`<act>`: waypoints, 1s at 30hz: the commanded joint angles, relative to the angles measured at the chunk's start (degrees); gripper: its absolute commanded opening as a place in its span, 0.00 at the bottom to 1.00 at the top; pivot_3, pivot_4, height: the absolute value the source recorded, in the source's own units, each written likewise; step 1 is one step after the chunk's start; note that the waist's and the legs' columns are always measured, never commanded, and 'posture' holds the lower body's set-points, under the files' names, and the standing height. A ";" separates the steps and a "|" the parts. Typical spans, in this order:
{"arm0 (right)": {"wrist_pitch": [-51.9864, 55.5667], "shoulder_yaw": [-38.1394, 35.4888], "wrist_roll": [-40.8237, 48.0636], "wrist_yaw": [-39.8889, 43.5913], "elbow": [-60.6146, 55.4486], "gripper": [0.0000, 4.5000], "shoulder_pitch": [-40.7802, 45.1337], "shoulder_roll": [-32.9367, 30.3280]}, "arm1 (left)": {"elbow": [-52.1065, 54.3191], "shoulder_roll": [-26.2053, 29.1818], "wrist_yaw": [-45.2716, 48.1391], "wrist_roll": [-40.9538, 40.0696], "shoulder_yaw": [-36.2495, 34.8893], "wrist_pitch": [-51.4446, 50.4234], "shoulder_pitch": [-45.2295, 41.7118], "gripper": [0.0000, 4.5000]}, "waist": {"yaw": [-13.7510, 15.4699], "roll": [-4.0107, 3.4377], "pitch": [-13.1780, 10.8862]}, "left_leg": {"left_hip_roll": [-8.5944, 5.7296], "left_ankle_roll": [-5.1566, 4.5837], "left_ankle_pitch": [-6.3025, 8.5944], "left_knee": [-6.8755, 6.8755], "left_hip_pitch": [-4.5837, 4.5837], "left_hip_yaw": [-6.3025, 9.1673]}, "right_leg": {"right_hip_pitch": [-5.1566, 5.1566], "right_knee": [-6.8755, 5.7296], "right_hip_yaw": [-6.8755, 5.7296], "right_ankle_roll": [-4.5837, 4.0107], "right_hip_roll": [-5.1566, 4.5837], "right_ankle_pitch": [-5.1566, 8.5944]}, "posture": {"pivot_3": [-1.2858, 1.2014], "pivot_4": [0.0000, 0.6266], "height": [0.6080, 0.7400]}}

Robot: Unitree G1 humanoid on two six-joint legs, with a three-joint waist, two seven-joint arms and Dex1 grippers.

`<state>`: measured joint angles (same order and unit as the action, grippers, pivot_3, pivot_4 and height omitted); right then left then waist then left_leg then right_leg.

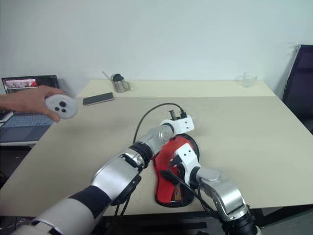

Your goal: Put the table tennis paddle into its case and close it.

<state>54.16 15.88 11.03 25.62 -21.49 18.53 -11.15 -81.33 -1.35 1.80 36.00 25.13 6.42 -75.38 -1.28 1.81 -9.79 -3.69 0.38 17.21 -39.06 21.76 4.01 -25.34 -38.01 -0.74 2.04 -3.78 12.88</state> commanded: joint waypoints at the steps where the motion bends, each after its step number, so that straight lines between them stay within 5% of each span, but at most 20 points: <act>1: 1.77 0.85 1.14 -0.91 -1.55 1.00 -1.35 0.49 | 1.53 -2.02 -1.28 2.19 1.92 3.03 -2.97 0.06 | 0.09 0.00 0.00 | 0.00 0.00 0.00 0.00 0.00 0.00 | 0.01 0.00 0.00 0.00 0.00 0.00 | 0.52 0.24 1.00; 30: 4.42 1.18 2.93 -6.42 -4.90 1.00 -3.83 2.93 | 1.19 -9.10 0.40 6.47 6.39 5.41 -0.55 0.06 | 1.32 -0.01 0.01 | -0.01 -0.02 0.00 -0.01 -0.01 0.05 | 0.05 0.03 -0.04 0.02 0.18 0.01 | 0.52 0.24 1.00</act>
<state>57.19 16.86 12.93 19.56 -25.75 15.60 -8.57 -81.65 -8.03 1.97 42.76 31.66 10.58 -75.33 0.04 1.80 -9.78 -3.71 0.36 17.22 -39.06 21.75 4.05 -25.29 -37.98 -0.78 2.06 -3.60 12.89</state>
